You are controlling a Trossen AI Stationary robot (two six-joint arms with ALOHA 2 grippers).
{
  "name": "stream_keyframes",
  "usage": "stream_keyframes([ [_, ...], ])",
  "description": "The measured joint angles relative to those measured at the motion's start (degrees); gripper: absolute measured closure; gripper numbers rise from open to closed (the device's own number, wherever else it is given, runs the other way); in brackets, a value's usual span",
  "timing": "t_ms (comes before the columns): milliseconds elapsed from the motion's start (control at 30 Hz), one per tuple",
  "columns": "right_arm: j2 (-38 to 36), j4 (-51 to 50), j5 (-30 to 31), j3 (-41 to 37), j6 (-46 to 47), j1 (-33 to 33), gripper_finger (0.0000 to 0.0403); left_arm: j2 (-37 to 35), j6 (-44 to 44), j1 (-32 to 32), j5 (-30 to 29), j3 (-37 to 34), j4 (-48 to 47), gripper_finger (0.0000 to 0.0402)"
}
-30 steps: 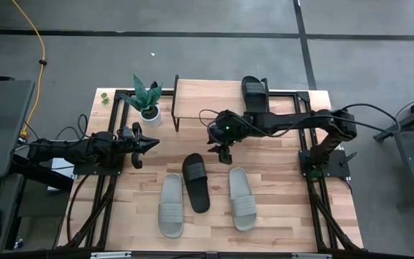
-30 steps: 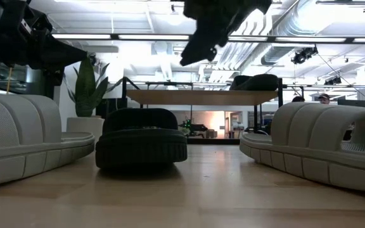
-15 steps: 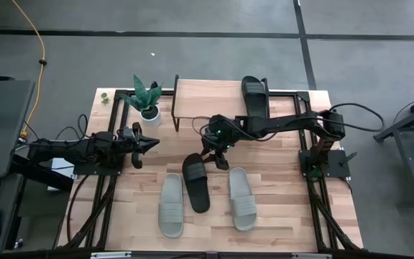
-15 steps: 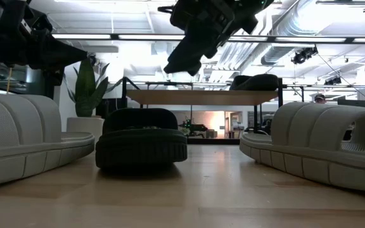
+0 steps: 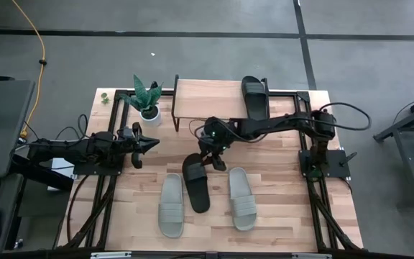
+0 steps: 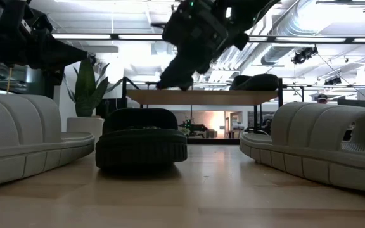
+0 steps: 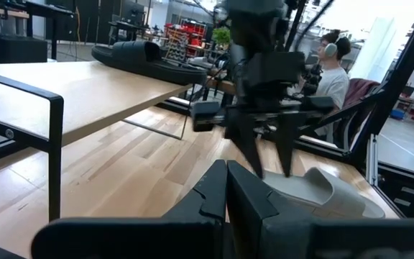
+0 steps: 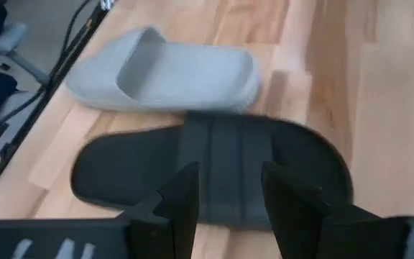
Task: Pick and place slides into the shelf
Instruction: Put the black slide on the shelf
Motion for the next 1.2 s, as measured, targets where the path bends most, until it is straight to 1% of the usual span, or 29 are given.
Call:
stream_keyframes([
  [200,0.84,1.28,-3.33,-0.02,-1.38,-2.64,0.0263,0.0,0.0,0.0,-0.02,0.0,0.0,0.0401],
  [267,1.72,3.89,-4.71,-0.02,-1.38,-3.01,0.0263,0.0,0.0,0.0,-0.02,0.0,-0.02,0.0401],
  [367,3.14,5.27,-7.21,-0.02,-1.53,-3.06,0.0263,0.02,0.01,0.0,-0.02,0.0,-0.04,0.0401],
  [700,6.52,7.51,-8.25,-0.02,-1.14,-3.91,0.0263,0.02,0.0,0.0,-0.04,0.0,0.0,0.0401],
  [933,6.99,7.7,-8.82,-0.02,-0.97,-3.89,0.0262,0.02,0.0,0.0,-0.02,0.0,-0.11,0.0401],
  [1200,6.99,7.62,-7.1,-0.02,0.36,-3.85,0.0238,0.02,0.02,0.0,-0.02,-0.02,-0.11,0.0401],
])
